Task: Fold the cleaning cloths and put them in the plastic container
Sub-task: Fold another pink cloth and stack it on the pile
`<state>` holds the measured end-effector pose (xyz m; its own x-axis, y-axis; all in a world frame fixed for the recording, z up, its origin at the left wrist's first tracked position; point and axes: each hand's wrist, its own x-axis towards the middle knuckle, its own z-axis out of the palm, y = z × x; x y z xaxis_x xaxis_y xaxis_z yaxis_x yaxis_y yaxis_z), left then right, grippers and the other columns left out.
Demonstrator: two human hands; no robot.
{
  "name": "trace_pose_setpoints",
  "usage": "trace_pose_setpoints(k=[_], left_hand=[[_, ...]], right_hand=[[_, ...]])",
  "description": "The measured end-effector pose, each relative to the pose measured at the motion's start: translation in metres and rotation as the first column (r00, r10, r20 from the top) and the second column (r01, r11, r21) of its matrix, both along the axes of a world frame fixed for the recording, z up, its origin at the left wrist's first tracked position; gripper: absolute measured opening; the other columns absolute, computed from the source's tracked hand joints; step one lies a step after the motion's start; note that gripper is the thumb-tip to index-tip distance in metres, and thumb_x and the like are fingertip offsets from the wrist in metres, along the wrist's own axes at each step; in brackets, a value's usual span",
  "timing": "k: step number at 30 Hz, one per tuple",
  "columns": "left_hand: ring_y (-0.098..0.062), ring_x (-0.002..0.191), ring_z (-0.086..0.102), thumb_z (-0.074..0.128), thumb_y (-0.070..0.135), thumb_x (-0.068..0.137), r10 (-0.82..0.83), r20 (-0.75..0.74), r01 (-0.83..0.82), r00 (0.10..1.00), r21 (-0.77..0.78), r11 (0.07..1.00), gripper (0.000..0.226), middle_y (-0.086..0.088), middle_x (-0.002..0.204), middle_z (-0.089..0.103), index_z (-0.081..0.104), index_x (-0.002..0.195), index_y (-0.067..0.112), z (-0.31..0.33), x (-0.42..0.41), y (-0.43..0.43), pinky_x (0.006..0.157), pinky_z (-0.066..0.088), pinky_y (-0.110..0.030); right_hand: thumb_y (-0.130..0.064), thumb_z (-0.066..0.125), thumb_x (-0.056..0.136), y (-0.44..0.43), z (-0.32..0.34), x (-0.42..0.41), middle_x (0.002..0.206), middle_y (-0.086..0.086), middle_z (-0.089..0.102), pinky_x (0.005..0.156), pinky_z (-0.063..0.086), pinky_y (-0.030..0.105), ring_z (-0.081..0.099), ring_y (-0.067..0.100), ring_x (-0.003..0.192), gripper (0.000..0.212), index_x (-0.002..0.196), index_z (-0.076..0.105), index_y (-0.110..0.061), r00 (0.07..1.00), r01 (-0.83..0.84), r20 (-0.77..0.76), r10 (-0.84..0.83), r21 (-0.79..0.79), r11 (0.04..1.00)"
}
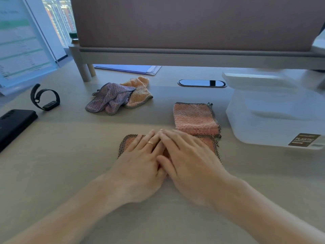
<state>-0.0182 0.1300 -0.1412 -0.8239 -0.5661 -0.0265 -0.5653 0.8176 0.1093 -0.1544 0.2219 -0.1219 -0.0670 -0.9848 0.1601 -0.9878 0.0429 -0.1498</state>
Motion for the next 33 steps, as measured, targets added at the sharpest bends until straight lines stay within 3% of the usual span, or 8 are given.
trace_pose_setpoints(k=[4, 12, 15, 18, 20, 28, 31, 33], left_hand=[[-0.006, 0.156, -0.015, -0.009, 0.055, 0.087, 0.003, -0.042, -0.006, 0.999, -0.053, 0.999, 0.081, 0.009, 0.172, -0.009, -0.008, 0.163, 0.027, -0.006, 0.002, 0.001, 0.128, -0.007, -0.032], [0.007, 0.151, -0.021, -0.025, 0.078, 0.076, 0.139, -0.011, -0.139, 0.990, 0.044, 0.989, 0.097, 0.019, 0.169, -0.013, -0.013, 0.161, 0.034, -0.005, 0.051, -0.030, 0.122, -0.014, -0.024], [0.016, 0.146, -0.019, -0.012, 0.079, 0.082, 0.148, -0.018, -0.144, 0.989, 0.161, 0.976, 0.090, 0.025, 0.166, -0.009, -0.006, 0.161, 0.038, 0.008, 0.063, -0.036, 0.119, -0.013, -0.018], [0.002, 0.143, 0.032, 0.034, 0.054, 0.101, 0.241, -0.192, -0.184, 0.951, 0.275, 0.944, 0.058, 0.016, 0.158, 0.036, 0.033, 0.156, 0.035, 0.026, 0.058, -0.050, 0.111, 0.019, -0.015], [-0.003, 0.110, 0.061, 0.059, 0.039, 0.099, 0.197, -0.210, -0.154, 0.958, 0.204, 0.967, 0.040, 0.011, 0.133, 0.059, 0.057, 0.137, 0.030, 0.034, 0.050, -0.065, 0.088, 0.037, -0.010], [-0.010, 0.070, 0.054, 0.076, 0.034, 0.088, 0.102, 0.140, -0.139, 0.985, 0.289, 0.947, 0.019, 0.009, 0.079, 0.061, 0.061, 0.083, 0.024, 0.061, 0.022, -0.092, 0.061, 0.037, -0.028], [-0.013, 0.071, 0.057, 0.074, 0.031, 0.091, 0.110, 0.142, -0.160, 0.984, 0.417, 0.895, 0.017, 0.004, 0.080, 0.064, 0.062, 0.085, 0.020, 0.070, 0.020, -0.094, 0.065, 0.043, -0.028], [-0.013, 0.075, 0.067, 0.073, 0.020, 0.093, 0.193, 0.051, -0.181, 0.980, 0.640, 0.747, 0.013, -0.002, 0.087, 0.069, 0.064, 0.099, 0.014, 0.079, 0.018, -0.089, 0.065, 0.053, -0.027]], right_hand=[[-0.065, -0.012, 0.092, 0.010, -0.022, -0.012, 0.171, -0.011, -0.009, 0.125, -0.007, 0.030, -0.014, 0.005, 0.155, 0.081, 0.163, -0.007, -0.025, 0.998, 0.045, 0.045, -0.053, 0.159, 0.986], [-0.070, -0.016, 0.080, 0.048, -0.020, -0.035, 0.166, -0.006, -0.029, 0.126, -0.013, 0.029, -0.029, 0.006, 0.151, 0.092, 0.157, -0.026, -0.020, 0.975, 0.224, -0.051, -0.219, 0.257, 0.940], [-0.074, -0.012, 0.082, 0.056, -0.014, -0.037, 0.167, -0.003, -0.028, 0.124, -0.015, 0.029, -0.031, 0.008, 0.150, 0.095, 0.157, -0.025, -0.017, 0.968, 0.251, -0.040, -0.248, 0.209, 0.945], [-0.072, 0.004, 0.093, 0.051, -0.001, -0.017, 0.171, 0.004, -0.010, 0.124, -0.004, 0.036, -0.015, 0.016, 0.156, 0.093, 0.161, -0.007, -0.011, 0.984, 0.165, -0.073, -0.162, 0.039, 0.985], [-0.069, 0.015, 0.098, 0.042, 0.001, 0.009, 0.170, 0.008, 0.006, 0.122, 0.005, 0.040, 0.000, 0.023, 0.158, 0.090, 0.161, 0.010, -0.007, 0.999, 0.032, -0.030, -0.033, -0.024, 0.999], [-0.076, 0.013, 0.096, 0.033, -0.040, 0.047, 0.167, 0.007, 0.026, 0.115, 0.009, 0.042, 0.020, 0.025, 0.155, 0.096, 0.157, 0.030, -0.005, 0.993, -0.023, 0.114, 0.016, 0.059, 0.998], [-0.073, 0.018, 0.097, 0.033, -0.039, 0.047, 0.164, 0.007, 0.035, 0.114, 0.014, 0.042, 0.029, 0.024, 0.152, 0.091, 0.154, 0.038, -0.005, 0.993, 0.001, 0.114, -0.007, 0.053, 0.999], [-0.071, 0.020, 0.098, 0.033, -0.030, 0.048, 0.170, 0.001, 0.017, 0.120, 0.005, 0.038, 0.012, 0.018, 0.157, 0.088, 0.160, 0.024, -0.009, 0.988, -0.008, 0.155, 0.003, 0.030, 1.000]])
